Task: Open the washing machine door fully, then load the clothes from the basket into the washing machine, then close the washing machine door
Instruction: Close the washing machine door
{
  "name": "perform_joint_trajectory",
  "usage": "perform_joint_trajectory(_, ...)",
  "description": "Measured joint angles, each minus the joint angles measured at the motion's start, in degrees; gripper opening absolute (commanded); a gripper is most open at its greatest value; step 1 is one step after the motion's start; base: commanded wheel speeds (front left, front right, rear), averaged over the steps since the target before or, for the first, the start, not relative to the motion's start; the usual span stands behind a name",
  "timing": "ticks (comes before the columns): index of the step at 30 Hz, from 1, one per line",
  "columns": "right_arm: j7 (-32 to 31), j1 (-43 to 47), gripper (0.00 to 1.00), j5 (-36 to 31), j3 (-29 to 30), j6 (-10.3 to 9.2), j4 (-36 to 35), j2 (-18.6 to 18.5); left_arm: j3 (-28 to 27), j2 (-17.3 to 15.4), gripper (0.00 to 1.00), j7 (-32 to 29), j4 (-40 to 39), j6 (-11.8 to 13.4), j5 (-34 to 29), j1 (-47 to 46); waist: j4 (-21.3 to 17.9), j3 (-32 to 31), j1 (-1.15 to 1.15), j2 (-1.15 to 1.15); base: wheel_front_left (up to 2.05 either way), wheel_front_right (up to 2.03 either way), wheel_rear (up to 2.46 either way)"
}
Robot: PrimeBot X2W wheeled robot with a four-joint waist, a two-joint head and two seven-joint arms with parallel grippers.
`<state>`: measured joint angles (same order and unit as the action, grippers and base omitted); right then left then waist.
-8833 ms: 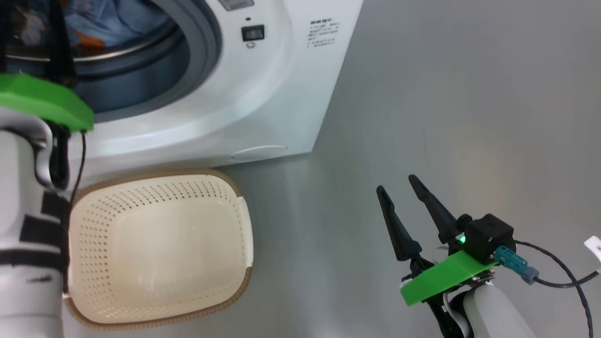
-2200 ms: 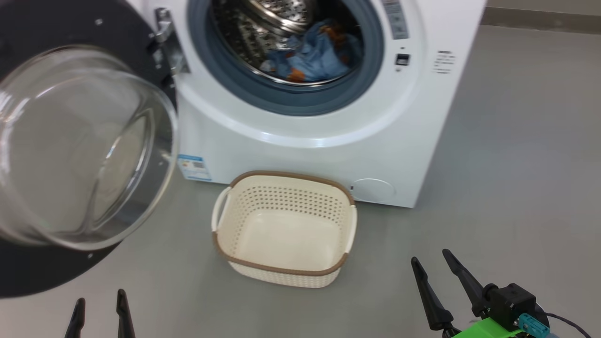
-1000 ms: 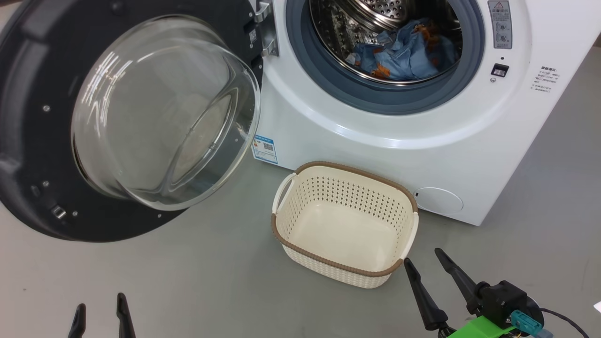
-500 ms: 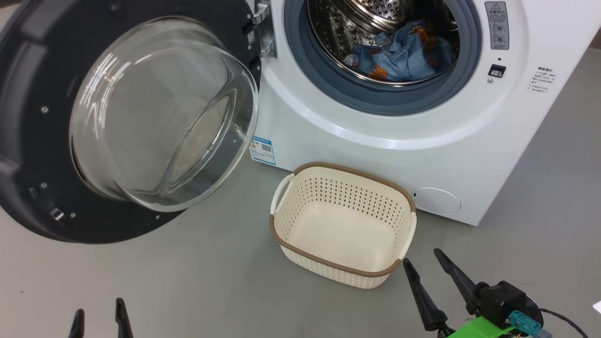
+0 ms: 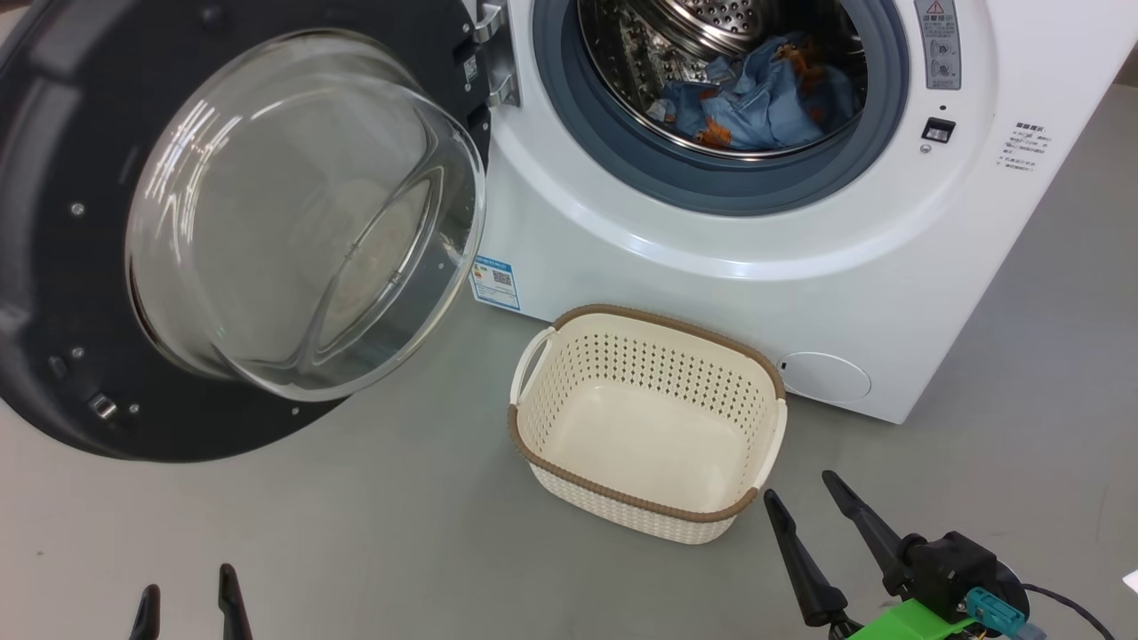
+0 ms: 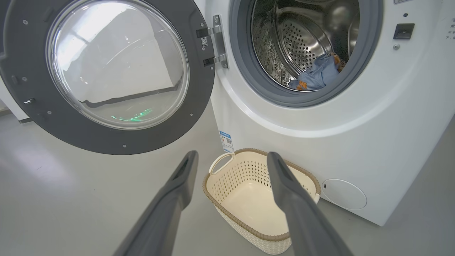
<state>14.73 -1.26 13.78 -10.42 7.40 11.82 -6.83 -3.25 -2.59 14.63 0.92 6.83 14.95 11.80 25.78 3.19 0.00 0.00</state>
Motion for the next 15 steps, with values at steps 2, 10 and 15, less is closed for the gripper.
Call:
perform_joint_trajectory(2, 0.0, 0.0, 1.00, 0.0, 0.0, 0.00, 0.0, 0.0, 0.0, 0.0, 1.00, 0.0, 0.0, 0.0, 0.0, 0.0, 0.0, 0.0, 0.00, 0.00, 0.00, 0.00, 0.00)
perform_joint_trajectory(10, 0.0, 0.0, 1.00, 0.0, -0.1, 0.00, 0.0, 0.0, -0.1, 0.0, 0.32, 0.0, -0.4, 0.1, 0.8, 0.0, 0.0, 0.5, 0.00, 0.00, 0.00, 0.00, 0.00)
perform_joint_trajectory(15, 0.0, 0.0, 1.00, 0.0, -0.1, 0.00, 0.0, -0.1, -0.8, 0.0, 0.00, 0.0, -1.2, -0.1, 3.0, -0.1, -0.3, 0.8, 0.00, 0.00, 0.00, 0.00, 0.00)
